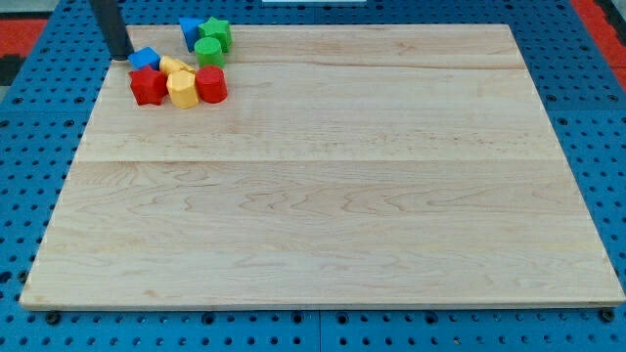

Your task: Separate the yellow heart and red circle from the other blocks

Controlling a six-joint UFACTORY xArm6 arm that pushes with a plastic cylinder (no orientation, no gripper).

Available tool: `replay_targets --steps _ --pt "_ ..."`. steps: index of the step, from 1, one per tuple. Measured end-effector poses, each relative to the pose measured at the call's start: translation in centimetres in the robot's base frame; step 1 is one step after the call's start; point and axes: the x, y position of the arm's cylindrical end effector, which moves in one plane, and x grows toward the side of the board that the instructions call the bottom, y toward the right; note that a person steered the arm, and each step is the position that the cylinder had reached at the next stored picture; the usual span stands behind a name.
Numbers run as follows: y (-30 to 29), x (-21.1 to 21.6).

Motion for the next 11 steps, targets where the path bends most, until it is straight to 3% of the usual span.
replay_targets --steps 1,4,5,6,7,9,11 --pt "-2.1 0.6" --pt "-1.0 4.5" --pt "2.5 5.5" --pt "6.5 2.3" --pt "8.2 3.2" --pt "19.3 6.5" --pt "20.8 10.7"
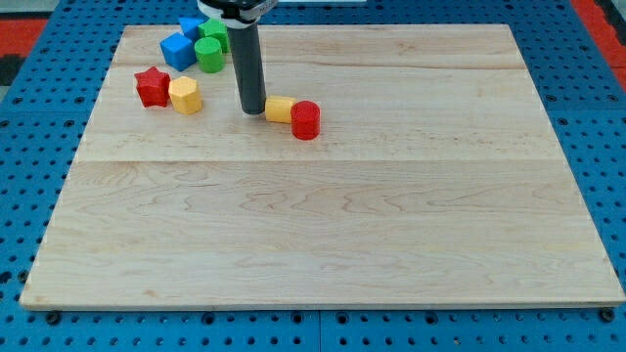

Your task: Separate the yellow heart and red circle from the other blocks

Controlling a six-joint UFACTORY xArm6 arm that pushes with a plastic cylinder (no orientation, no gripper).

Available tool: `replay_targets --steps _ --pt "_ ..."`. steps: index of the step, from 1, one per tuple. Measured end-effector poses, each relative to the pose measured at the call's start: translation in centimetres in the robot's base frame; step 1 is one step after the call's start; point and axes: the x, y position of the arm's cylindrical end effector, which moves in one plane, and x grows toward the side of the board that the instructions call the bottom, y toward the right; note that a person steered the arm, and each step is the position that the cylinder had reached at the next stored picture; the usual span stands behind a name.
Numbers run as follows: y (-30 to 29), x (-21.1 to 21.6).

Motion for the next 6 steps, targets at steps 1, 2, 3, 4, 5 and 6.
replay_targets --steps 1,2,3,4,5,6 --pt "0.0 0.0" --pt "0.0 0.1" --pt "0.0 3.7" --pt "-3.2 7.7" --pt "-6.0 10.5" --pt "-8.0 10.8"
